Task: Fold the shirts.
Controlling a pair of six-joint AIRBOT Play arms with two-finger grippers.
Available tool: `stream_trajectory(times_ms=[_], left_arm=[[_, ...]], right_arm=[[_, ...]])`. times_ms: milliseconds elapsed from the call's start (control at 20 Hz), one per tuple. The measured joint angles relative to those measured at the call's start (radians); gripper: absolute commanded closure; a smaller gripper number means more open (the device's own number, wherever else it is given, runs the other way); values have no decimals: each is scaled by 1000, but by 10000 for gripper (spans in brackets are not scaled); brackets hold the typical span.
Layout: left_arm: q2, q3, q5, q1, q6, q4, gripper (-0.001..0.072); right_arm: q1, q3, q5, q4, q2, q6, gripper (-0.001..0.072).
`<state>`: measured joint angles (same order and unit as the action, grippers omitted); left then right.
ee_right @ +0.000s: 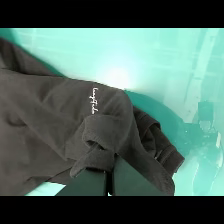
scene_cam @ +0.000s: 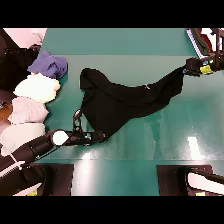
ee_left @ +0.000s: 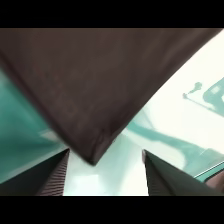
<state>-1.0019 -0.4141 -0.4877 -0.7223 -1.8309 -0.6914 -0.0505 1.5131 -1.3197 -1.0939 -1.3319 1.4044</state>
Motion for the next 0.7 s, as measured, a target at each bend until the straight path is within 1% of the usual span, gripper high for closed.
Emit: stream_trajectory(times_ms=[100, 150, 200, 250, 300, 450, 500, 550, 600, 700], left_arm=[[-26, -2, 22, -3, -5, 16, 152], [-37, -2, 32, -3, -7, 27, 172], [-45, -2, 39, -4, -8, 35, 259], [-53, -2, 44, -4, -10, 35, 326], [-58, -5, 47, -5, -11, 35, 350], [-69, -26, 70, -6, -12, 35, 355], [-71, -36, 82, -6, -13, 32, 597], [-71, -48, 90, -5, -15, 31, 674], [-71, -58, 95, -5, -14, 33, 684], [-71, -76, 100, -5, -10, 37, 683]], right_arm=[[-1, 0, 0, 2, 0, 0, 698], [-1, 0, 0, 2, 0, 0, 698], [-1, 0, 0, 2, 0, 0, 698], [-1, 0, 0, 2, 0, 0, 698], [-1, 0, 0, 2, 0, 0, 698], [-1, 0, -2, 2, 0, 0, 698], [-1, 0, -4, 2, 1, 0, 698], [-1, 0, -5, 2, 2, 0, 698], [-1, 0, -5, 1, 2, 0, 698], [-1, 0, -8, 1, 4, 0, 698]])
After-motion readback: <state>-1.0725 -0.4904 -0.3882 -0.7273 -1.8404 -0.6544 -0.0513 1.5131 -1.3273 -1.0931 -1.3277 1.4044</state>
